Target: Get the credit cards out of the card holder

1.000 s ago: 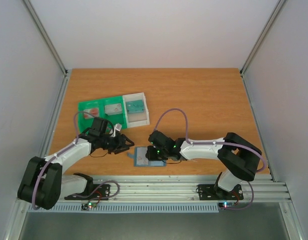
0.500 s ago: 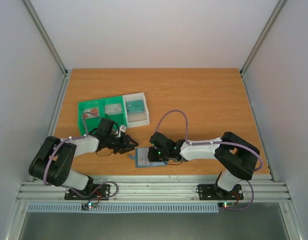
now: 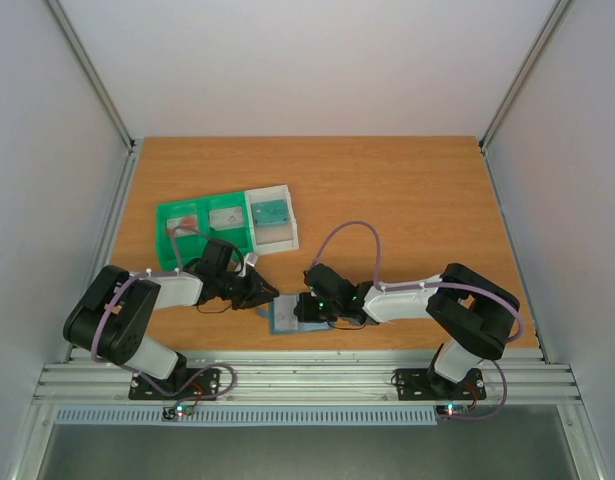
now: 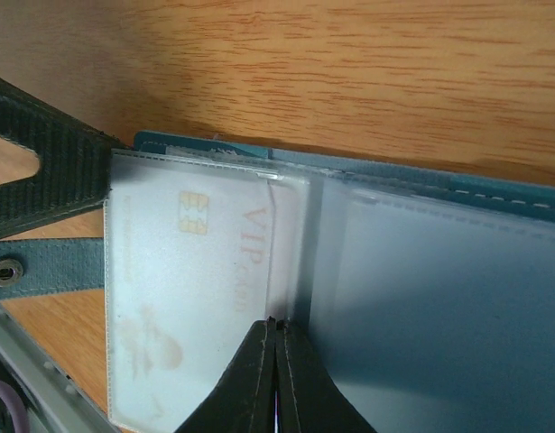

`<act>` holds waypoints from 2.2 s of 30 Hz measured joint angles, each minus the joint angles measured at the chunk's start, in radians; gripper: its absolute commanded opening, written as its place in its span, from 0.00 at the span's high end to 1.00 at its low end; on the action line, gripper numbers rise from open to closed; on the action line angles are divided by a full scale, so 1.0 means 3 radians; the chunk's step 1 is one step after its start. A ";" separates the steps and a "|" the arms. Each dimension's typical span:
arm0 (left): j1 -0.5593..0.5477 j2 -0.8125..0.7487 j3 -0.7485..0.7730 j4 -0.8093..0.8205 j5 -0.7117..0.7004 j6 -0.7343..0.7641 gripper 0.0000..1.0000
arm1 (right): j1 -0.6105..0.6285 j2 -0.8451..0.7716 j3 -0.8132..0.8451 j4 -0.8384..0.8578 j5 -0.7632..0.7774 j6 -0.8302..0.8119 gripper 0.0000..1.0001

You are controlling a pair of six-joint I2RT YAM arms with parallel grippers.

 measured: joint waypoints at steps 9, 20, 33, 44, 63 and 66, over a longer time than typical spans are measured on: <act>0.0000 -0.0005 0.0000 0.0018 0.0033 0.0005 1.00 | -0.0045 -0.0004 -0.0046 0.0094 -0.0079 0.0010 0.94; -0.0004 -0.0150 0.0234 -0.0455 0.0020 0.0203 0.99 | -0.0084 -0.0106 -0.0047 0.0100 -0.0207 -0.0042 0.88; -0.0004 -0.0212 0.0465 -0.1044 -0.0033 0.0518 0.81 | -0.0086 -0.0549 -0.0008 -0.0479 -0.0036 -0.0379 0.90; -0.0004 -0.0224 0.0481 -0.1050 0.0072 0.0502 0.80 | -0.0092 -0.0319 -0.0034 -0.0417 -0.0028 -0.0380 0.91; -0.0450 -0.0310 0.0449 -0.0768 0.0023 0.0137 0.74 | -0.0093 -0.0533 -0.0052 -0.0453 -0.0005 -0.0375 0.91; -0.0459 -0.0367 0.0501 -0.0938 -0.0161 0.0192 0.70 | -0.0093 -0.0548 -0.0052 -0.0443 -0.0027 -0.0359 0.91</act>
